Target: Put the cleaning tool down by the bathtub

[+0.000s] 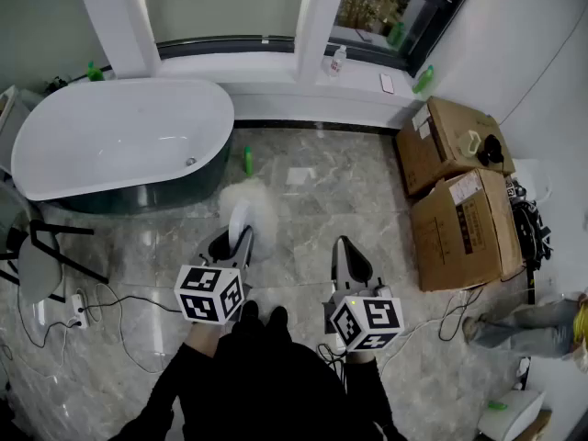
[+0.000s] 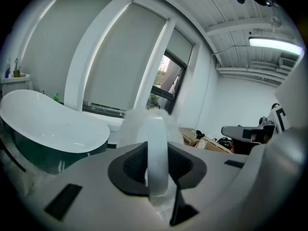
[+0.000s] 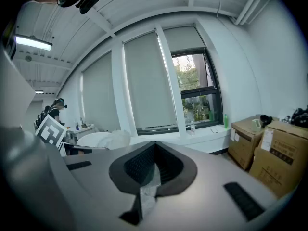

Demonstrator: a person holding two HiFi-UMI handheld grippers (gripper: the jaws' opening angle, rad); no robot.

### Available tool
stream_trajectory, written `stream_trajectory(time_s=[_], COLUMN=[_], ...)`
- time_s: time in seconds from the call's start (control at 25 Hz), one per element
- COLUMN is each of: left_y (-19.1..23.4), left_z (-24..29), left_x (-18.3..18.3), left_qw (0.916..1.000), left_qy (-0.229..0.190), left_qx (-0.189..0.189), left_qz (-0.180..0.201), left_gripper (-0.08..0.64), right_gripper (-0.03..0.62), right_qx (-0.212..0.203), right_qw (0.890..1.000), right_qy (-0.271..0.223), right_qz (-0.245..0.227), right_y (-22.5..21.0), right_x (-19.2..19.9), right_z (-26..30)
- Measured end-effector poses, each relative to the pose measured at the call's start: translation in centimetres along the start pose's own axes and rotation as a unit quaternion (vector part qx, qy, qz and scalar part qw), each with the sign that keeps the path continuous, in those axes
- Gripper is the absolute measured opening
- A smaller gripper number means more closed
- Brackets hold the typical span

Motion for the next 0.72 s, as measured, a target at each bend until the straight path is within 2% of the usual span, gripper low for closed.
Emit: stream_trajectory(time_s=[0.72], left_y=[-0.5], left_z=[1.1], left_x=[1.2], left_qw=[0.9999], left_qy=[0.015], left_qx=[-0.001], left_qz=[-0.003], left_gripper=[0.094], right_gripper=[-0.002], right_qx=[0.0], right_qw=[1.0], right_qy=[-0.011], right_qz=[0.019], right_y=[-1.6], right_x=[0.7], right_z=[-0.9])
Point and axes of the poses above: the fingertips, and each gripper's own axes: z forward along the fingers, y to its left, x out of its underside, the point moved 6 cm from there along -z, backward along the fingers, and after that the axes turned 5 degrees about -z, right-handed, at the moved point
